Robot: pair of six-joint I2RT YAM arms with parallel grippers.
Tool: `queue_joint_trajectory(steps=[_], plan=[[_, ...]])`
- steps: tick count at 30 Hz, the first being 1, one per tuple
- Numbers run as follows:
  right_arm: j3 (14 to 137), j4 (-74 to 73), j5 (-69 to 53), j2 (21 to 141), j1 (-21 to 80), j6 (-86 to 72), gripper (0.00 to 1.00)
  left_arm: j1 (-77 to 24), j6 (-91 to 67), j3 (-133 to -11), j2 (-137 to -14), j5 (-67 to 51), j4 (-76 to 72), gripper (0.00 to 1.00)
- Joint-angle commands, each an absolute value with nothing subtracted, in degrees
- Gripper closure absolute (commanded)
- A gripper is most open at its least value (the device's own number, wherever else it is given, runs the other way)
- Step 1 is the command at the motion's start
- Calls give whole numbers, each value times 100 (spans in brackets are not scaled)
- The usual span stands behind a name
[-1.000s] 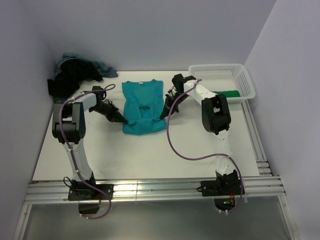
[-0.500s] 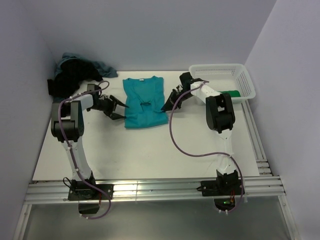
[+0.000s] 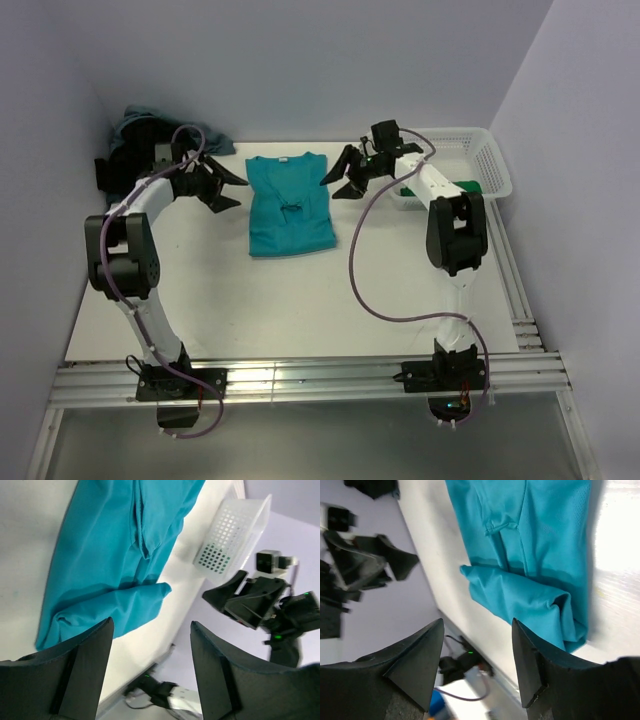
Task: Roll the t-shirts
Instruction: Roll the tshirt
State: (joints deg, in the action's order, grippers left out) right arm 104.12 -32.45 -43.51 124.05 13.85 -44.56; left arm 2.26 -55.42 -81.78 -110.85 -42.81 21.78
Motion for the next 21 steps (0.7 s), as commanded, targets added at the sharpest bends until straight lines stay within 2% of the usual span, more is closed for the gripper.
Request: queue_joint_trajectory(steps=[1,5,8,13,21], plan=[[10187,-3522,-4158,12024,1511,-3456,36,106,-4582,-8060,-10583,-3921,2539,32],[9827,-3787,-3570,11673,1792,-2735,36,-315,-3843,-7876,-10310,-3297,3084,32],[9397,-3727,-3087,11357,2012,-2417,27,-658,-3561,-7603,-10125,-2770,3199,30],[8842,-3603,-2839,11320,2153,-2417,27,-949,-3393,-7278,-10178,-2251,3287,29],[8525,-3313,-2532,11417,2180,-2584,39,-967,-3384,-6873,-10019,-1951,2962,31]])
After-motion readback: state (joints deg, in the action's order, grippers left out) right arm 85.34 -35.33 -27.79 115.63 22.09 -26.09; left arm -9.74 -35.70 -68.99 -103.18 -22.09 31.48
